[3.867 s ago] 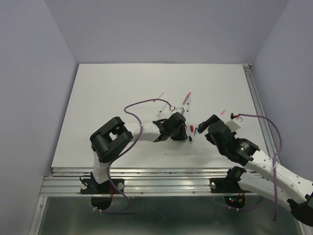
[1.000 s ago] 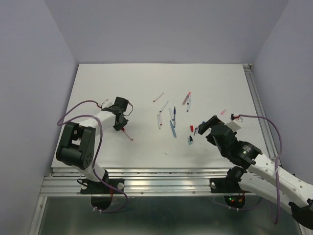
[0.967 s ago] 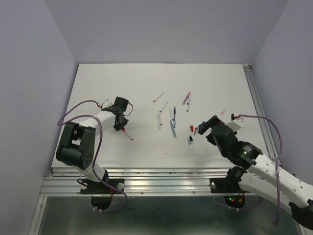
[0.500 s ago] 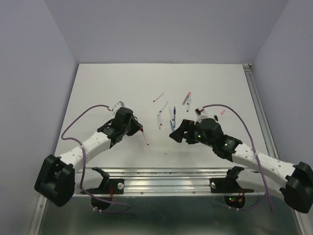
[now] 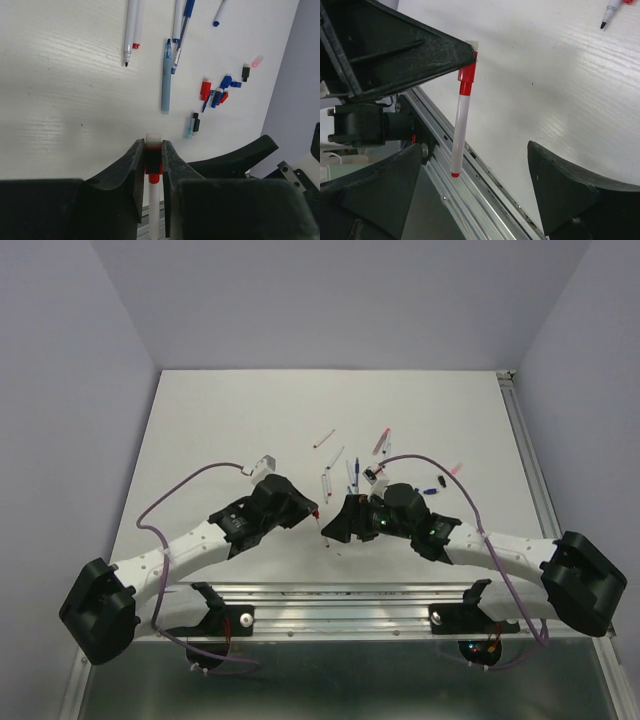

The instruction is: Open the pen caps

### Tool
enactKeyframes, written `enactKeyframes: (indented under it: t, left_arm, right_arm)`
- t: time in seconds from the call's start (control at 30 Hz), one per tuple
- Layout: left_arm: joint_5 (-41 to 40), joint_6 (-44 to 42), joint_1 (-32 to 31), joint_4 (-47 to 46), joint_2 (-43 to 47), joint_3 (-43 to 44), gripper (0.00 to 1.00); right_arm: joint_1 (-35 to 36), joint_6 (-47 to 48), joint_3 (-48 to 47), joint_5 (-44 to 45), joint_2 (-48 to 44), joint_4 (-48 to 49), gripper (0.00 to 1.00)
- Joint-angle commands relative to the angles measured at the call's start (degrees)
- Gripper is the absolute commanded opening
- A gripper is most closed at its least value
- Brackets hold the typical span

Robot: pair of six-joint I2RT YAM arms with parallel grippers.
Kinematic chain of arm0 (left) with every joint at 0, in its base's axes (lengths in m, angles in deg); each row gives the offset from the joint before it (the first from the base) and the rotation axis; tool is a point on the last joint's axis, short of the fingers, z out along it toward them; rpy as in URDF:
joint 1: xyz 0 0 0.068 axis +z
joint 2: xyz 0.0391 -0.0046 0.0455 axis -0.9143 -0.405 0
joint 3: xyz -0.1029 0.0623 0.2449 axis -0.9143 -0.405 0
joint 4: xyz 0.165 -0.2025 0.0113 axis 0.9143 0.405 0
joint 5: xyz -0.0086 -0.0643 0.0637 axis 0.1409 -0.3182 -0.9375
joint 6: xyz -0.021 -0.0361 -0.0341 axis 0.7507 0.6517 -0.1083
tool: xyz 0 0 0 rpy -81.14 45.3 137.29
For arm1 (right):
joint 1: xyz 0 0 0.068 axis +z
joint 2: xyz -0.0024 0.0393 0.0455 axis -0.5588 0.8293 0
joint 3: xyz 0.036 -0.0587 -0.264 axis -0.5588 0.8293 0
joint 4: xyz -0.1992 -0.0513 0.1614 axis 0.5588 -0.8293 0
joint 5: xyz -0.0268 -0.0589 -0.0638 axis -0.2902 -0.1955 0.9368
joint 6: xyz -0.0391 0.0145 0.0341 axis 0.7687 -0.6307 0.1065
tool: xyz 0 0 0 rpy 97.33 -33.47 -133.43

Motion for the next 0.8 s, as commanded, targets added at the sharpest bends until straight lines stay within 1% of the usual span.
enactKeyframes:
  t: [0.0,0.07,0.17,0.2,0.23,0.27,0.37,0.47,0.5,0.6,0.63,0.67,0.7,0.73,0.77]
  left_arm:
    - [-2.84,2.94,-1.96,-1.88,1.81,1.21,0.0]
    - [-3.02,3.12,-2.84,-2.15,1.37,1.73,0.0]
    - [-4.16,3.48,-4.24,-2.33,0.76,2.61,0.0]
    - [-4.42,3.56,-4.42,-2.41,0.41,2.79,0.0]
    - [-4.86,3.48,-4.6,-2.41,0.32,3.14,0.0]
    - [-5.3,3.56,-4.77,-2.5,0.32,3.32,0.0]
    - [-7.76,2.86,-4.77,-2.85,-0.21,4.28,0.0]
    - [-10.31,1.73,-4.77,-5.74,-1.26,5.6,0.0]
    - [-11.36,1.63,-4.77,-6.19,-1.53,5.95,0.0]
    - [-20.57,1.02,-4.69,-7.95,-4.07,7.79,0.0]
    - [-26.43,0.41,-3.99,-8.64,-6.51,9.98,0.0]
    - [-27.96,-0.03,-2.76,-8.83,-8.1,11.48,0.0]
    - [-28.15,-1.34,-1.36,-9.09,-9.77,12.97,0.0]
    - [-26.85,-1.79,1.96,-9.53,-13.01,16.12,0.0]
    - [-23.97,-3.97,4.95,-11.44,-16.0,18.67,0.0]
  right_arm:
    - [1.46,0.65,-4.74,-0.46,2.44,4.86,0.89]
    - [1.99,0.74,-5.62,-0.28,4.37,5.65,0.84]
    - [2.34,0.04,-6.41,0.77,6.13,6.36,0.66]
    - [2.34,-0.57,-6.93,1.21,7.18,6.45,0.51]
    - [2.43,-0.75,-7.2,1.99,7.45,6.36,0.42]
    - [2.69,-0.93,-7.55,2.26,7.98,6.27,0.28]
    - [3.22,-1.9,-7.99,2.0,8.25,5.13,0.16]
    - [3.83,-3.3,-7.65,1.04,8.25,4.25,0.01]
    - [4.18,-4.09,-7.21,0.69,7.99,4.51,0.01]
    - [6.73,-6.2,-4.4,-4.4,6.32,7.84,0.01]
    - [7.87,-7.6,-3.0,-6.5,5.18,9.94,0.01]
    - [10.4,-8.13,-2.64,-7.39,4.74,10.74,0.01]
    - [11.82,-8.57,-2.46,-8.01,4.21,11.54,0.01]
    - [14.88,-9.27,-2.2,-8.54,3.25,11.98,0.01]
    - [16.21,-10.33,-1.93,-8.54,2.89,11.9,0.01]
